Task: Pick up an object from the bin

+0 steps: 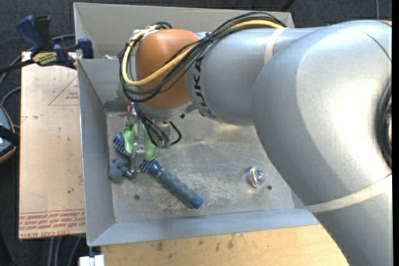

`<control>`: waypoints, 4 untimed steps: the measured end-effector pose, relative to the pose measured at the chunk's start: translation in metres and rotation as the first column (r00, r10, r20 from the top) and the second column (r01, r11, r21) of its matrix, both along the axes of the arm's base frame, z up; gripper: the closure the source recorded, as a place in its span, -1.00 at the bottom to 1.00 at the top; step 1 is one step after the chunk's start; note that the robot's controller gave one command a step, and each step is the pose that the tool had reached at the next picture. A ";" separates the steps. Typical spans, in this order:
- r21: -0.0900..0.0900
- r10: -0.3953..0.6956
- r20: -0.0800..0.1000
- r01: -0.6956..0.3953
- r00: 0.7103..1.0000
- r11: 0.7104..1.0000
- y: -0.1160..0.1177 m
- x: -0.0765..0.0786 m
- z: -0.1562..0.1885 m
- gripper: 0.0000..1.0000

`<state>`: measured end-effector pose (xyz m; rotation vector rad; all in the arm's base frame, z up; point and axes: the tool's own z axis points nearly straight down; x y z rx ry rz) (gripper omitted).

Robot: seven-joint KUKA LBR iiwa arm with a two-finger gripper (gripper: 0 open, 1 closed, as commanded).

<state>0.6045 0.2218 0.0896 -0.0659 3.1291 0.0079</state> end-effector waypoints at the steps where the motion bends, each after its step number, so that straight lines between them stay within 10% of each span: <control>1: 0.007 -0.032 0.001 0.032 0.999 0.999 -0.014 0.009 -0.004 -1.00; 2: 0.007 -0.032 0.002 0.032 0.999 0.999 -0.014 0.009 -0.004 1.00; 3: -0.001 -0.010 0.000 0.010 1.000 1.000 -0.017 0.023 0.141 1.00; 4: -0.008 -0.082 -0.019 0.081 0.996 0.997 -0.055 0.012 0.048 1.00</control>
Offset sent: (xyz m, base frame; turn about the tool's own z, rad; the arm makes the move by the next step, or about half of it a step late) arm 0.0042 -0.0188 -0.0128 0.0309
